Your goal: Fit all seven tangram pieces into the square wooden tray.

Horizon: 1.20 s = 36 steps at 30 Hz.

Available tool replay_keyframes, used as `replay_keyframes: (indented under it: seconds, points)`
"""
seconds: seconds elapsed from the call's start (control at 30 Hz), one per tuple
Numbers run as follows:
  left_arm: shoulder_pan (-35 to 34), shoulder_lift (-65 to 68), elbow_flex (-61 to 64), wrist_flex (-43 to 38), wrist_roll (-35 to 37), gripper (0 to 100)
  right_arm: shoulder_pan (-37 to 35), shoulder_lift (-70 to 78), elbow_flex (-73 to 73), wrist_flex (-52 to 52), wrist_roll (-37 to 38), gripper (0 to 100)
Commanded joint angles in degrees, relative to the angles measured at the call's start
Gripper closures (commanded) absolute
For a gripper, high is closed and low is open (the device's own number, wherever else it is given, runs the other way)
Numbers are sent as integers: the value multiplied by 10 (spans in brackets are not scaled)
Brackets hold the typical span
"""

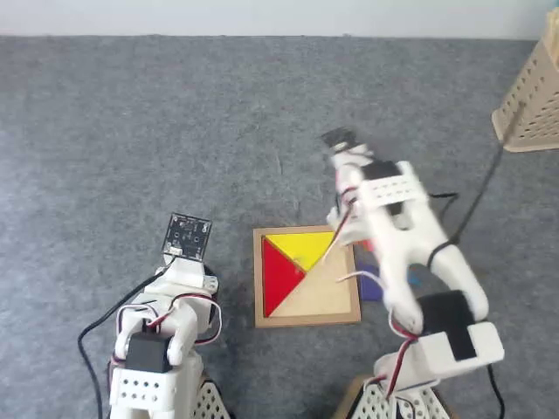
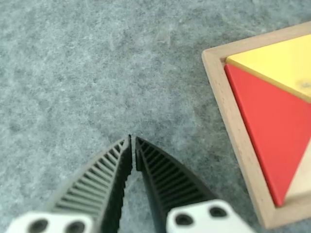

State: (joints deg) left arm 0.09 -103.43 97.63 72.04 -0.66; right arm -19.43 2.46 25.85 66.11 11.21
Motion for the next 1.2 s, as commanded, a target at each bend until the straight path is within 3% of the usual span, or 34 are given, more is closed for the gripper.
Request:
replay_keyframes:
  seconds: [0.0, 0.8, 1.0, 1.17]
  points:
    - [-4, -12, -11, 4, 3, 988, -22, -32, 4, -29, 13, 779]
    - [-4, -12, -11, 4, 3, 988, 111, 156, -102, -36, 35, 779]
    - [-4, -12, -11, 4, 3, 988, 131, 154, -116, -32, 37, 846]
    - [-4, -12, -11, 4, 3, 988, 153, 133, -186, 51, 84, 831]
